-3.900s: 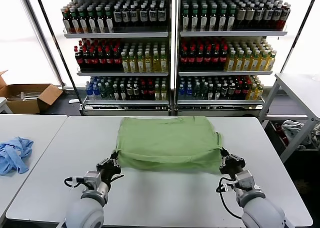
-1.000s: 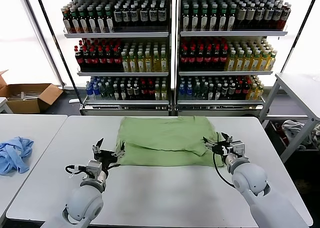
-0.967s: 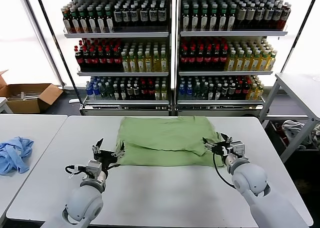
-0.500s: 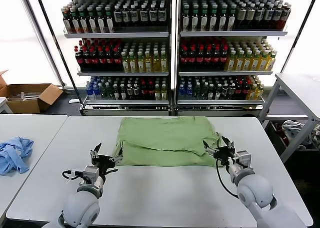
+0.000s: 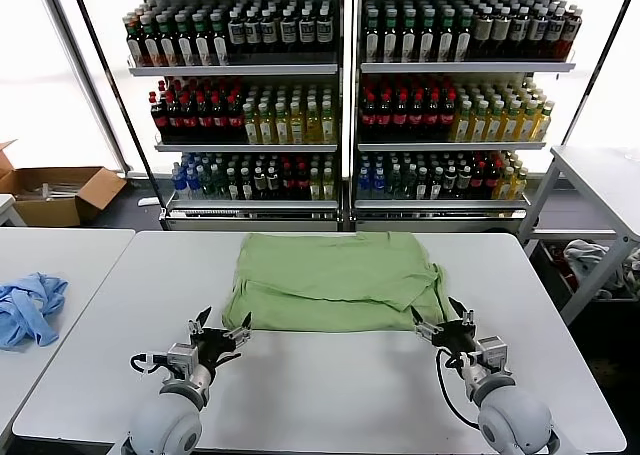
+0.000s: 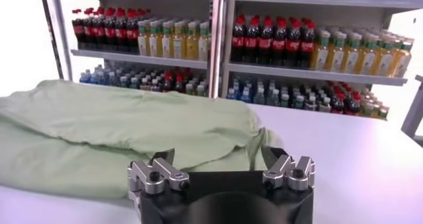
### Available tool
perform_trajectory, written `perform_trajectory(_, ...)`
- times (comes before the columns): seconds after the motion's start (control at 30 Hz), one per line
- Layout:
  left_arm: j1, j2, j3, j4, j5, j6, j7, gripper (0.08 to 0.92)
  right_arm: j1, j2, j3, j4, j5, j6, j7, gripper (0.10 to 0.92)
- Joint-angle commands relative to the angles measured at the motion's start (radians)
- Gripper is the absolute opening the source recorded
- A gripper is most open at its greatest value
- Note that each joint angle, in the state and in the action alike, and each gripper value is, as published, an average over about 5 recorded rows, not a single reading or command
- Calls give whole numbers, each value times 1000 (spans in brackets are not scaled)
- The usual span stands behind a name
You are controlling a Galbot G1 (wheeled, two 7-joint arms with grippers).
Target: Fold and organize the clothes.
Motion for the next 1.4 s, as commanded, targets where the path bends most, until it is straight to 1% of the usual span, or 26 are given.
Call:
perform_trajectory(0.03,-30,-14,11,58,-105,1,28,823,-32,-3,5,-29,-12,24,0,823)
perform_trajectory(0.13,-36,-15,14,69,-107,1,30,823,-31,-4,4,-42,-7,28,-2,816)
perform_trajectory(0.23,-43,-16,15,78,-109,2,29,822,-31,1,-2,-43,-9,29,-4,776)
perform_trajectory(0.3,-47,-17,16,85,-109,3,29,817,-30,5,-5,-46,-9,28,-4,731)
perform_trajectory(0.4,-51,-18,16,95,-109,3,29,779,-32,8,-10,-56,-9,29,-6,651)
perform_trajectory(0.5,-53,-18,17,102,-108,2,30,742,-33,8,-10,-64,-7,32,-7,591)
perform_trajectory(0.77,-65,-23,24,126,-104,-2,36,708,-17,16,-16,-71,-9,34,-10,561)
perform_trajectory(0.9,-72,-24,29,138,-100,-6,40,670,-7,22,-21,-81,-18,37,-16,547)
perform_trajectory(1.0,-77,-26,31,141,-98,-7,41,610,-1,27,-25,-93,-22,38,-22,536)
perform_trajectory(1.23,-71,-22,36,138,-72,-19,59,410,3,37,-34,-98,-39,52,-22,474)
perform_trajectory(1.33,-64,-18,39,130,-53,-25,68,323,3,34,-33,-87,-40,52,-22,411)
perform_trajectory(1.4,-59,-14,41,121,-35,-31,72,271,3,30,-33,-84,-39,54,-21,354)
